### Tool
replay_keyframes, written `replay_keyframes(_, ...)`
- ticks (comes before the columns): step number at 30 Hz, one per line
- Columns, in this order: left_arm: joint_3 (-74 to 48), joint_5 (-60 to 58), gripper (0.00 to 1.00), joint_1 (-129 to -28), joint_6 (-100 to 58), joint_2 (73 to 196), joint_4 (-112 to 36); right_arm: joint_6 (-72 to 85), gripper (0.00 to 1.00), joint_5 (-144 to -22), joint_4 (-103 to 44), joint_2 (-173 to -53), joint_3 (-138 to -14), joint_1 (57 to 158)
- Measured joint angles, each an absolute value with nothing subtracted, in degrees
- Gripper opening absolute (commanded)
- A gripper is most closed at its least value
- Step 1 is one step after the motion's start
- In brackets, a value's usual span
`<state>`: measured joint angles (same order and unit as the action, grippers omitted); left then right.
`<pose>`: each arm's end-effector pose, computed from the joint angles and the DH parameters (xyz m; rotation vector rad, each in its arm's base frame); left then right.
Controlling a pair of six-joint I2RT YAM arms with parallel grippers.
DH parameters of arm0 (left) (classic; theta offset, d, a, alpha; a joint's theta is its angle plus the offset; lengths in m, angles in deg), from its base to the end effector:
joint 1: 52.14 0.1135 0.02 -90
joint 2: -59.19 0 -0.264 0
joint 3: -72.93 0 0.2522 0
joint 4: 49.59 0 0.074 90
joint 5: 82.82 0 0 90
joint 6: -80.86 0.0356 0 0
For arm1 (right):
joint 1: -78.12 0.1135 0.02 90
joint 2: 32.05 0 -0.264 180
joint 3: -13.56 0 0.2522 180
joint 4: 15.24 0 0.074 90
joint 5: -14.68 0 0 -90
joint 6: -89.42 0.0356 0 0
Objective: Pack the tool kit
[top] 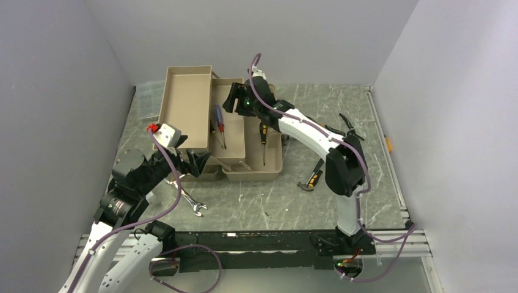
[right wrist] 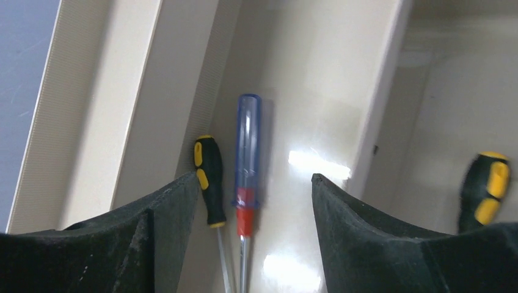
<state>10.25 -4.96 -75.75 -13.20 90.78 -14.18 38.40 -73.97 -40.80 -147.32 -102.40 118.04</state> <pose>0.1066 -0.0548 0.3738 0.4443 1.6124 -0.5409 0.3720 0.3101 0.3092 -0.0014 2.1105 0.8372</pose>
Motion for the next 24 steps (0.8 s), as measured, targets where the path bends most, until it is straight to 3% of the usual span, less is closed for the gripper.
replay_keyframes(8, 10.2, -5.0, 0.99, -75.8, -13.2, 90.8, -14.2, 33.3, 0.70, -65.6, -43.5, -126.8, -88.9, 115.5)
replay_keyframes(13, 10.2, -5.0, 0.99, -75.8, -13.2, 90.8, -14.2, 31.7, 0.70, -61.9, -44.0, -111.8, -78.7, 109.5)
replay_keyframes(18, 10.2, -5.0, 1.00, -75.8, -13.2, 90.8, -14.2, 34.1, 0.77, -58.1, -50.1, -102.1, -66.7, 102.5)
replay_keyframes(24, 10.2, -5.0, 0.99, -75.8, -13.2, 90.8, -14.2, 40.8, 0.67, -51.7, -60.7, -97.2, -57.3, 101.7)
